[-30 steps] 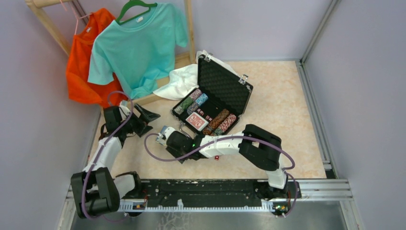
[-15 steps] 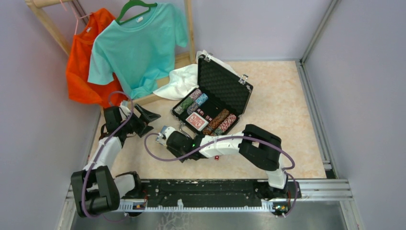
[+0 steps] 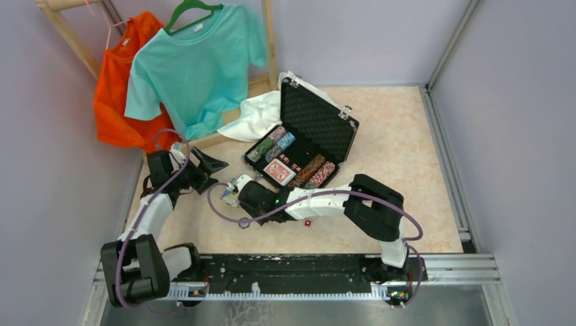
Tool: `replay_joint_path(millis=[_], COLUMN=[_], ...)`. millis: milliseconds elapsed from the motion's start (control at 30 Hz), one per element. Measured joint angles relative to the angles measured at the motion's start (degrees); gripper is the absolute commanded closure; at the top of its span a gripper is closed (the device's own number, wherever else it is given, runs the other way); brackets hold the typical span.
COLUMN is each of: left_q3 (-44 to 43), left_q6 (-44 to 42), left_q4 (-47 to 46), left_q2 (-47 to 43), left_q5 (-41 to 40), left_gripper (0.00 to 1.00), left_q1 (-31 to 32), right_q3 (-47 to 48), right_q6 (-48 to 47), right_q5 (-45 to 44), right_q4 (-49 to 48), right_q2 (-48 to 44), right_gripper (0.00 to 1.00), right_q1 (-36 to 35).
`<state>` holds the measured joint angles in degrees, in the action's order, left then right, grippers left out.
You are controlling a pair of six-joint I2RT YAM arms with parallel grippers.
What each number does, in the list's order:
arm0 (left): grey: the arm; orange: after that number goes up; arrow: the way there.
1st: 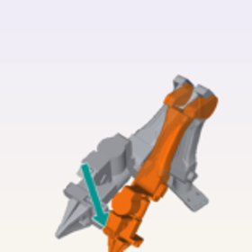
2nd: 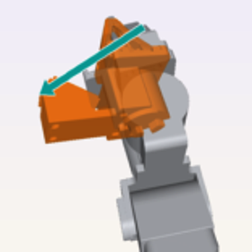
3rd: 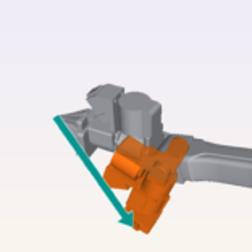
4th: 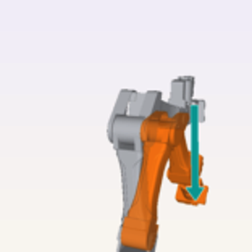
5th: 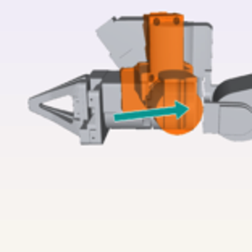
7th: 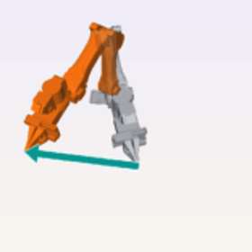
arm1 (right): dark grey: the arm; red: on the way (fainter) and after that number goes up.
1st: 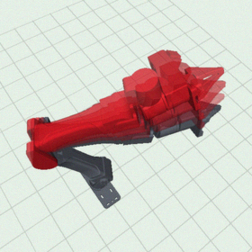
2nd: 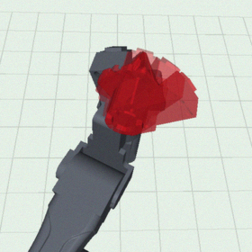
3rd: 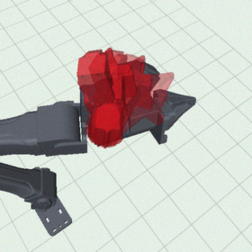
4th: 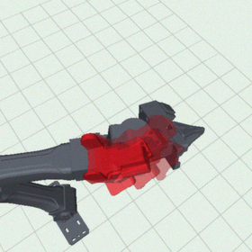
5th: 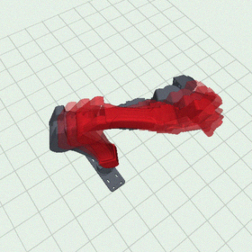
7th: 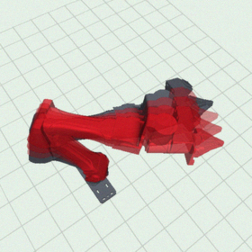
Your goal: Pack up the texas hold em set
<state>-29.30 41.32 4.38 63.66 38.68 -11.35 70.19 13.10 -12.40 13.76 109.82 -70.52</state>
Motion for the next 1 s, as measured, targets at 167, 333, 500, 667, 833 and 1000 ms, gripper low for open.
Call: replay_joint_path(millis=[167, 333, 500, 667, 833, 1000], left_q3=[0.0, 0.0, 0.0, 0.5, 0.7, 1.0], left_q6=[0.0, 0.0, 0.0, 0.0, 0.0, 0.0], left_q4=[-0.4, -0.5, -0.5, -0.9, -1.0, -1.1], left_q2=[0.3, 0.5, 0.5, 0.5, 0.8, 0.8], left_q5=[0.6, 1.1, 1.5, 1.9, 2.4, 2.8], left_gripper=[0.01, 0.01, 0.01, 0.01, 0.01, 0.01], left_q1=[0.0, 0.0, 0.0, 0.0, 0.0, 0.0], right_q3=[0.0, 0.0, -0.2, -2.1, -2.7, -3.9], right_q6=[0.0, 0.2, 1.4, 2.8, 3.0, 3.0], right_q5=[0.0, -0.4, -1.2, 0.1, 0.6, 0.8], right_q4=[0.4, 0.5, 2.4, 2.6, 2.6, 2.4], right_q2=[-2.1, -3.3, -3.3, -4.0, -4.2, -4.2], right_gripper=[0.65, 0.49, 0.37, 0.36, 0.38, 0.39], right_q1=[1.1, 2.2, 4.4, 6.8, 6.9, 7.4])
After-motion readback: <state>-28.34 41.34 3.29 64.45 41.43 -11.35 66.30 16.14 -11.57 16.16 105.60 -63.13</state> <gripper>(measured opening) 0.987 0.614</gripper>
